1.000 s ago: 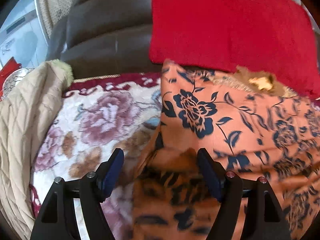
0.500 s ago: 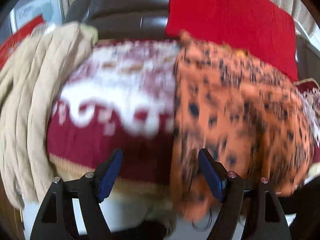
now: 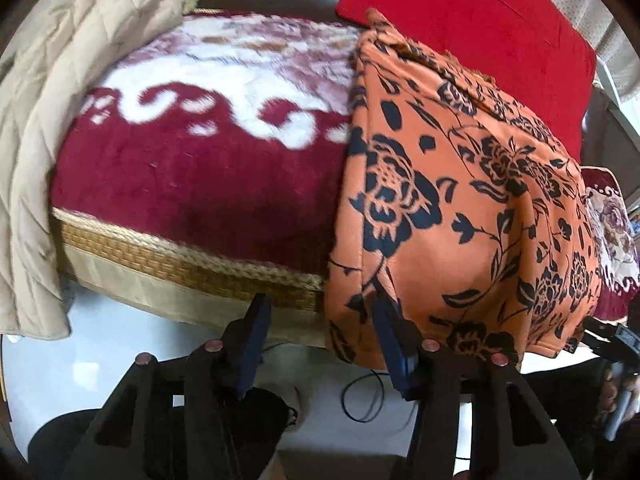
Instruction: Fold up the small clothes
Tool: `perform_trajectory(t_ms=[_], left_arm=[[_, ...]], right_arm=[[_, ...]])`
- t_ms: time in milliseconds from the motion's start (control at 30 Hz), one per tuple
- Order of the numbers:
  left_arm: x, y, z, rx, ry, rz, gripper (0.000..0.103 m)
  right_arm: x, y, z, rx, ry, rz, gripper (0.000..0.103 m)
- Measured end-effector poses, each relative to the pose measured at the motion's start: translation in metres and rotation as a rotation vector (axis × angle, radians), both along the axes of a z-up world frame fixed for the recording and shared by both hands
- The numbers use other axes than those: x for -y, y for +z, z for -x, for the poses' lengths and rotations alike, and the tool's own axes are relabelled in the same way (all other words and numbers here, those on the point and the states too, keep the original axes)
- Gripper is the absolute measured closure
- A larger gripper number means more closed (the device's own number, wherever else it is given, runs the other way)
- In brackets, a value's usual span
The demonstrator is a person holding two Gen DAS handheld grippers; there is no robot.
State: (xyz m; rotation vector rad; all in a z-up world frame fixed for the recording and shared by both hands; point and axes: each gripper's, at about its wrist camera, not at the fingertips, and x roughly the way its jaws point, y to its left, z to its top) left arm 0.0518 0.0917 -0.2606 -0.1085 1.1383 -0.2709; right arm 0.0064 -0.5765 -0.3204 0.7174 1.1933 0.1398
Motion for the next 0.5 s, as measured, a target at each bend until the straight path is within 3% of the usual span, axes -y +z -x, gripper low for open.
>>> perform_trajectory(t_ms=[67, 133, 167, 200, 267, 300, 400, 467, 500], left_arm=[[0.006, -0.002, -0.003, -0.02, -0.013, 0.004, 0.048], [0.008, -0.002, -0.004, -0.019, -0.023, 0.012, 0.048], [0.009, -0.002, -0.004, -0.016, -0.025, 0.013, 0.048], [0.01, -0.003, -0.004, -0.016, -0.024, 0.017, 0.048], [0.009, -0.005, -0.005, -0.021, -0.019, 0.03, 0.052], [0.009, -0.004, -0.006, -0.023, -0.018, 0.037, 0.059], [-0.003, 0.007, 0.005, 0.008, -0.018, 0.054, 0.059], [-0.007, 0.013, 0.007, 0.028, -0.009, 0.056, 0.033], [-0.01, 0.016, 0.006, 0.039, 0.007, 0.059, 0.014]], right_arm=[[-0.006, -0.007, 0.0, -0.006, -0.014, -0.001, 0.028], [-0.011, -0.012, -0.003, -0.035, 0.005, -0.017, 0.055], [-0.013, -0.01, -0.003, -0.038, 0.015, -0.006, 0.074], [-0.015, -0.006, -0.003, -0.035, 0.026, 0.022, 0.081], [-0.019, 0.005, -0.001, -0.016, 0.051, 0.052, 0.091], [-0.019, 0.01, 0.001, -0.004, 0.056, 0.05, 0.091], [-0.023, 0.023, 0.004, 0.025, 0.068, 0.064, 0.091], [-0.018, 0.019, 0.0, 0.012, 0.068, 0.052, 0.087], [-0.016, 0.017, 0.0, 0.004, 0.058, 0.024, 0.087]])
